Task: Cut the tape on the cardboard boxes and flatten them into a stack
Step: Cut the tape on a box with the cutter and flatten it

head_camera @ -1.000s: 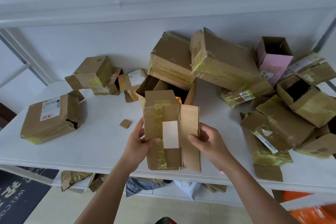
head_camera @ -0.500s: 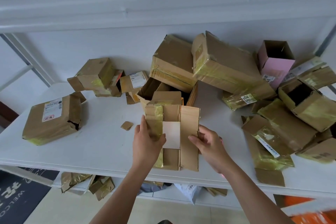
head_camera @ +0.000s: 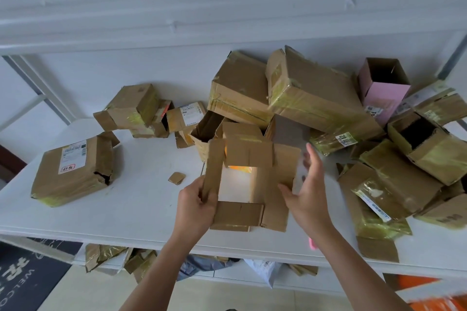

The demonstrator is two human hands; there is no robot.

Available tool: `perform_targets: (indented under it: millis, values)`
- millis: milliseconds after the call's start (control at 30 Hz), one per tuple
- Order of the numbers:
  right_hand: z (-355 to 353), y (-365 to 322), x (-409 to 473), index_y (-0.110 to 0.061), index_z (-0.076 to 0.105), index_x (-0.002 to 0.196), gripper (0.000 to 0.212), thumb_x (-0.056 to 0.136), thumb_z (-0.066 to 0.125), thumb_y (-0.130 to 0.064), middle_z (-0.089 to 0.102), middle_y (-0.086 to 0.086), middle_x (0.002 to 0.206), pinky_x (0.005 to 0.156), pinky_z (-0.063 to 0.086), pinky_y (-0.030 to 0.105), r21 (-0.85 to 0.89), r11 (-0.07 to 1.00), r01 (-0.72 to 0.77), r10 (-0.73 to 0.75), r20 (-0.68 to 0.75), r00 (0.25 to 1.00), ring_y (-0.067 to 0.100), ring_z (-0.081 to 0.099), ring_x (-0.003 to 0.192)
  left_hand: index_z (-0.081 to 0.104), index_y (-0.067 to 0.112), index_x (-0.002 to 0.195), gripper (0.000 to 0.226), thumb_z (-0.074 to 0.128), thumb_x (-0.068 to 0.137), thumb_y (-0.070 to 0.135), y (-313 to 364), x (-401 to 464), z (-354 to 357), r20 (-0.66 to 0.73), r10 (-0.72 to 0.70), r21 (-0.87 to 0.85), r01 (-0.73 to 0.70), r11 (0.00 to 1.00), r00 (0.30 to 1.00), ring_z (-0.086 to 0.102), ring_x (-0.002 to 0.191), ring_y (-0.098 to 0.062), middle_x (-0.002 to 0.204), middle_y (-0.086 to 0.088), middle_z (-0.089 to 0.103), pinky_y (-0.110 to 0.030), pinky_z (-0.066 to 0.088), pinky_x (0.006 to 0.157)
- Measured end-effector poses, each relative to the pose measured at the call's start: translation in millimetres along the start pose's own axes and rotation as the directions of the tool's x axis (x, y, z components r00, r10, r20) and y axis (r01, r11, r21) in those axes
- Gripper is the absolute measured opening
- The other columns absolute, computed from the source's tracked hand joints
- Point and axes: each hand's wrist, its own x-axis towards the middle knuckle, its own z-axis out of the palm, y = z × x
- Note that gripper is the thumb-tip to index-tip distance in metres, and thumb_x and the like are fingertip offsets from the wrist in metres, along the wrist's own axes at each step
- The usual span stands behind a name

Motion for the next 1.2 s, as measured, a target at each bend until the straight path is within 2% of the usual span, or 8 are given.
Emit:
perform_targets:
  millis: [133,300,467,633,833,933,1100,1200]
  values:
    - [1,-7,10,-0.026,0.023,0.151,0.094,0.079,0.077,-0.002,0.023,0.007,0.157,0.114,0.036,0.044,-0.262,0.898,0.353,-0.348,0.069,0.935,0.025,0.024,0.147,0.056,0.019,0.058,0.039,0.063,0.089,-0.003,21,3,-5,0.005,0.122,-0.068,-0.122,0.990,0.992,0.039,0.048,-0.006,0.047,0.007,0.040,-0.013,0.032,0.048]
    - [11,-6,10,-0.018,0.031,0.145,0.087,0.077,0.080,-0.038,0.049,0.013,0.139,0.108,0.039,0.059,-0.543,0.767,0.343,-0.362,0.076,0.929,0.031,0.046,0.130,0.063,0.033,0.072,0.041,0.064,0.089,-0.004,39,6,-7,0.096,0.238,-0.025,-0.237,0.971,0.966,0.047,0.050,-0.003,0.052,0.019,0.051,-0.009,0.033,0.050]
    - [7,-15,2,-0.019,0.051,0.138,0.037,0.101,0.047,-0.016,0.063,-0.026,0.095,0.074,0.044,0.010,-0.090,0.967,0.237,-0.226,0.113,0.967,-0.004,0.060,0.087,0.073,0.023,0.092,0.019,0.067,0.090,0.006,33,10,-4,-0.012,0.178,0.090,-0.176,0.980,0.984,0.056,0.059,-0.005,0.066,0.022,0.062,-0.015,0.041,0.056]
    - [9,1,-9,-0.032,0.044,0.075,0.030,0.104,0.044,-0.028,0.047,-0.013,0.049,0.060,0.036,0.035,-0.050,0.992,-0.113,0.118,0.104,0.988,0.007,0.040,0.047,0.043,0.017,0.145,0.084,0.079,0.075,0.049,13,10,-3,-0.172,0.085,0.370,-0.016,0.929,0.981,0.045,0.128,-0.027,0.141,-0.004,0.049,-0.049,0.040,0.107]
    - [11,11,-13,-0.026,0.057,0.084,0.025,0.103,0.043,-0.034,0.061,0.000,0.067,0.096,0.046,0.056,-0.023,0.953,-0.301,0.302,0.076,0.950,0.020,0.061,0.073,0.012,0.021,0.152,0.120,0.091,0.063,0.036,-8,-9,9,-0.093,-0.229,0.142,0.240,0.960,0.969,0.035,0.134,-0.033,0.148,-0.009,0.022,-0.048,0.038,0.110]
    - [14,6,-13,-0.053,0.062,0.092,0.023,0.101,0.045,-0.039,0.068,-0.015,0.097,0.101,0.048,0.054,0.190,0.859,-0.475,0.459,0.126,0.880,0.020,0.061,0.104,0.012,0.030,0.151,0.119,0.090,0.063,0.043,-11,-8,6,0.101,-0.487,0.030,0.487,0.873,0.867,0.037,0.131,-0.034,0.147,-0.009,0.018,-0.045,0.043,0.102]
    - [23,-1,-15,-0.028,0.062,0.112,0.020,0.105,0.044,-0.020,0.068,0.006,0.117,0.099,0.050,0.051,0.618,0.473,-0.628,0.623,0.270,0.734,0.025,0.062,0.112,0.031,0.048,0.142,0.121,0.096,0.040,0.055,-41,-10,-9,0.405,-0.520,0.041,0.553,0.832,0.752,0.041,0.116,-0.028,0.145,-0.003,0.022,-0.036,0.050,0.075]
    - [26,2,-17,-0.016,0.061,0.120,0.025,0.105,0.041,-0.011,0.072,0.014,0.109,0.095,0.052,0.048,0.756,0.302,-0.581,0.611,0.315,0.727,0.028,0.066,0.108,0.042,0.043,0.134,0.126,0.095,0.022,0.060,-60,-9,-16,0.362,-0.508,0.037,0.533,0.846,0.782,0.050,0.114,-0.022,0.145,-0.004,0.028,-0.028,0.053,0.071]
